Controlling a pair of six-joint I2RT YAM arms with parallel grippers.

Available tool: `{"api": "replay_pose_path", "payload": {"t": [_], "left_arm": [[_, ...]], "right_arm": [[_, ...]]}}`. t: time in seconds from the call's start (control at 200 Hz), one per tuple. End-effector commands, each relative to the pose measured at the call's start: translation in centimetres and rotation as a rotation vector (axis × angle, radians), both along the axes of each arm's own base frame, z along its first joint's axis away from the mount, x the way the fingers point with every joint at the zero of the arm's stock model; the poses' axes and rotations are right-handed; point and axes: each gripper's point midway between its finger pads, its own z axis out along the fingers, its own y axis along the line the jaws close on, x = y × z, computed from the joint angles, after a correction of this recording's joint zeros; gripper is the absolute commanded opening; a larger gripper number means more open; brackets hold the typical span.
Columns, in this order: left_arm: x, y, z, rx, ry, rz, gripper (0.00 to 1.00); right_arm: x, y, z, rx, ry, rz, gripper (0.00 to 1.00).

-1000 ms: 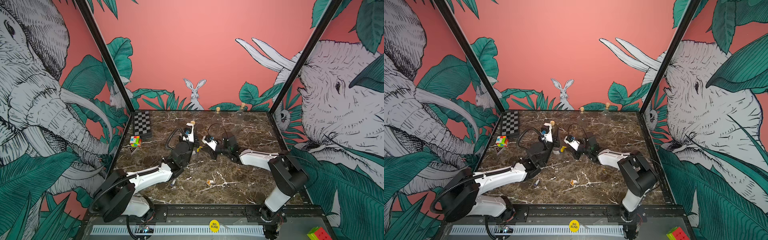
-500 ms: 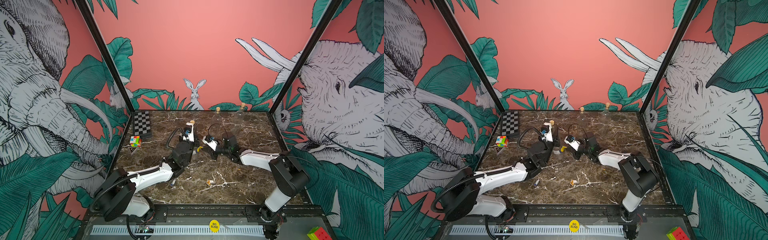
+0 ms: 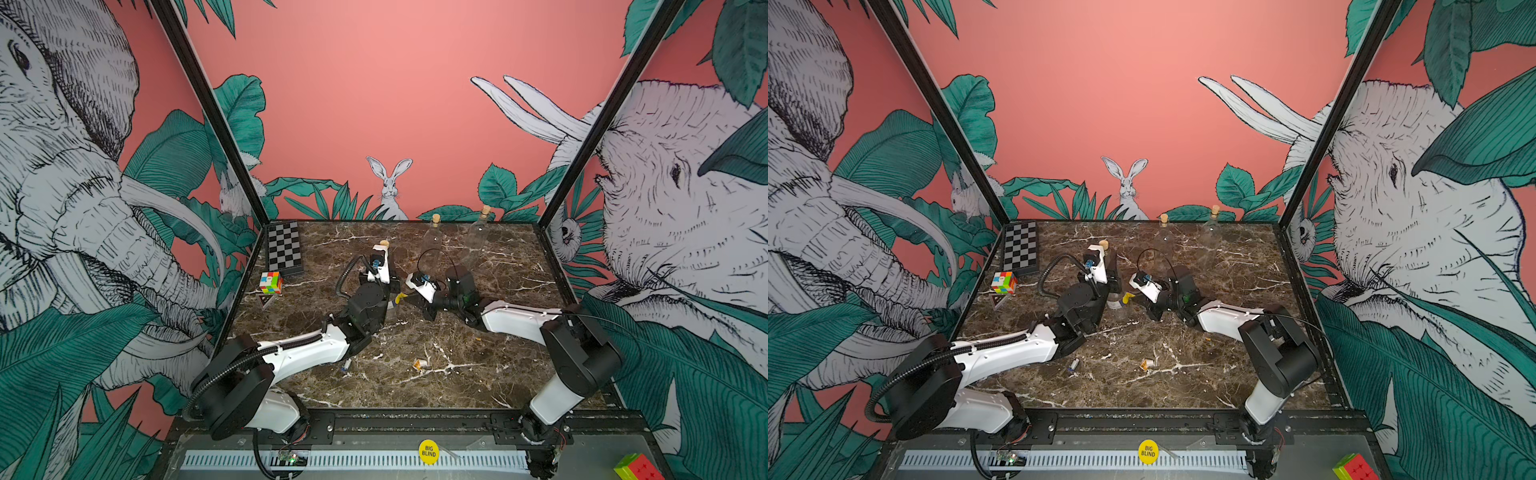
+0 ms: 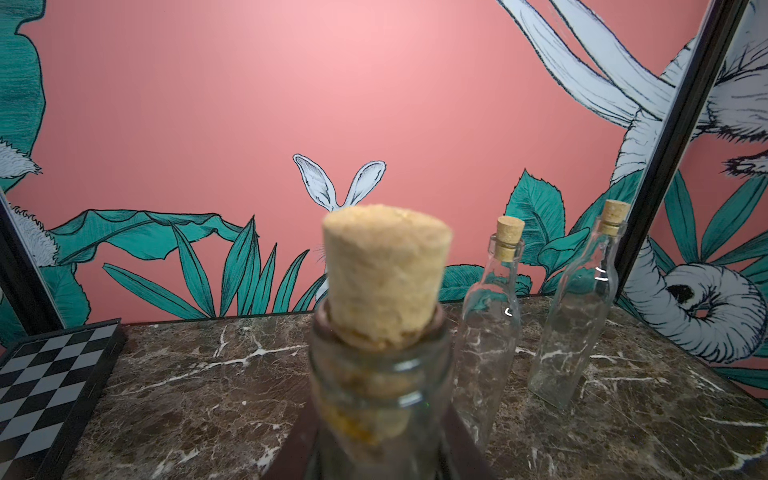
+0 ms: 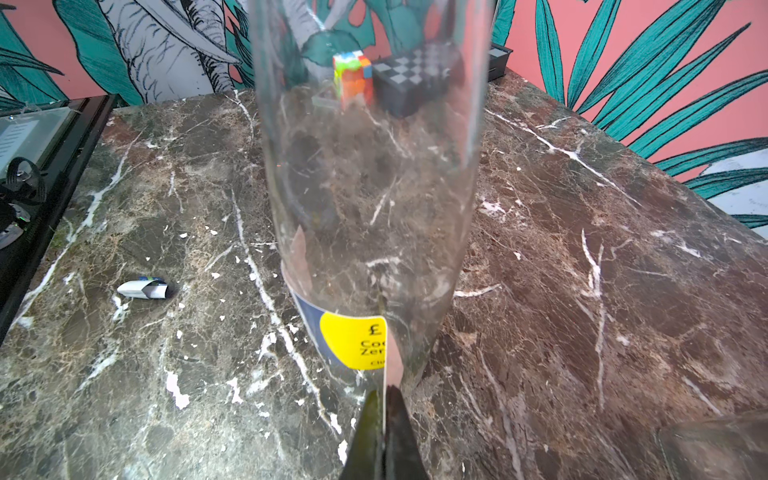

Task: Remove the label from the bottle
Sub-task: Tear open the label from the bottle.

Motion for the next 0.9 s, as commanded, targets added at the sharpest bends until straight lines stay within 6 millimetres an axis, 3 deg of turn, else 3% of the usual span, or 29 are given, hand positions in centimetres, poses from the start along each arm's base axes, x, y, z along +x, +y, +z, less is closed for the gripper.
{"api": "replay_pose_path", "payload": {"t": [0.0,0.895], "left_arm": [[0.2,2.9,-8.4,0.281,0.186,0.128,0.0],[0.0,3.3,-6.8,0.345,0.106,0.185,0.0]], "right_arm": [[-1.1,-0.9,-1.0,-0.025,0.061,-0.005,0.0],[-1.6,-1.2,-1.3,-0.024,0.08,-0.016,0.0]]}}
